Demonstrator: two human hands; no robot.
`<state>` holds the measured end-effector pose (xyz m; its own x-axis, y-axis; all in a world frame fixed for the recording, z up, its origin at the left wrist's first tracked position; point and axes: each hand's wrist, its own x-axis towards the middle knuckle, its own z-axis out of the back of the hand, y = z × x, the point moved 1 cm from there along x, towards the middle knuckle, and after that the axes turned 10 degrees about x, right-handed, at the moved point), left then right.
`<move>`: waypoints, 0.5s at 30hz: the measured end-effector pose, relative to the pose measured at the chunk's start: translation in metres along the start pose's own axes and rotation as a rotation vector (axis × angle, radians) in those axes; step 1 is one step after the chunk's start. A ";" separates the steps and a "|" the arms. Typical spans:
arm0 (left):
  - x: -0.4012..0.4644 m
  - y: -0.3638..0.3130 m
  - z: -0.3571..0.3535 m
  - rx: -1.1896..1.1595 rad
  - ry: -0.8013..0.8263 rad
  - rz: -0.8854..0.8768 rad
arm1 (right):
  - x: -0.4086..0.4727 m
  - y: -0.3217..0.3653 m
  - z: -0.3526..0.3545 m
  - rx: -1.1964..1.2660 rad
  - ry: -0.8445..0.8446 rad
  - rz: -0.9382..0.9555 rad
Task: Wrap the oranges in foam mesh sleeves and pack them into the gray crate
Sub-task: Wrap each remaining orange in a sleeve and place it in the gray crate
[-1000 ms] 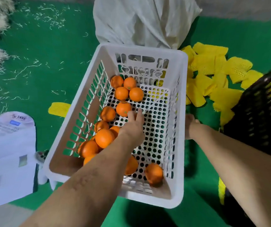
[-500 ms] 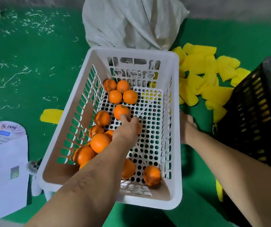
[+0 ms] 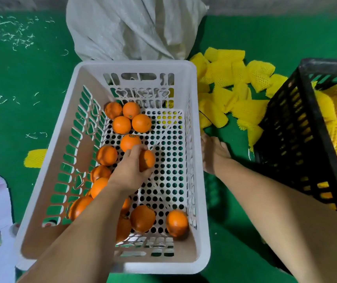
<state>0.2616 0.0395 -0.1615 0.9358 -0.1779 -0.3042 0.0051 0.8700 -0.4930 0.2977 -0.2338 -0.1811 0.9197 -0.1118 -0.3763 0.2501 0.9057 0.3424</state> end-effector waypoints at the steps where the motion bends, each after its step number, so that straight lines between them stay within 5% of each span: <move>1: -0.002 0.001 0.000 -0.009 -0.012 -0.008 | -0.001 -0.001 0.001 -0.003 0.001 -0.007; 6: -0.009 0.008 -0.001 -0.038 -0.100 -0.021 | -0.008 -0.016 0.007 0.122 -0.021 -0.078; 11: 0.000 0.000 0.004 -0.074 -0.069 -0.011 | -0.057 -0.032 0.013 0.889 -0.328 -0.070; 15: 0.000 -0.024 0.018 -0.139 -0.157 -0.016 | -0.113 -0.028 0.016 1.152 -0.454 0.002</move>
<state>0.2679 0.0271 -0.1354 0.9794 -0.1082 -0.1705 -0.0182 0.7937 -0.6080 0.1916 -0.2528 -0.1344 0.8843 -0.4508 -0.1215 0.1578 0.0437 0.9865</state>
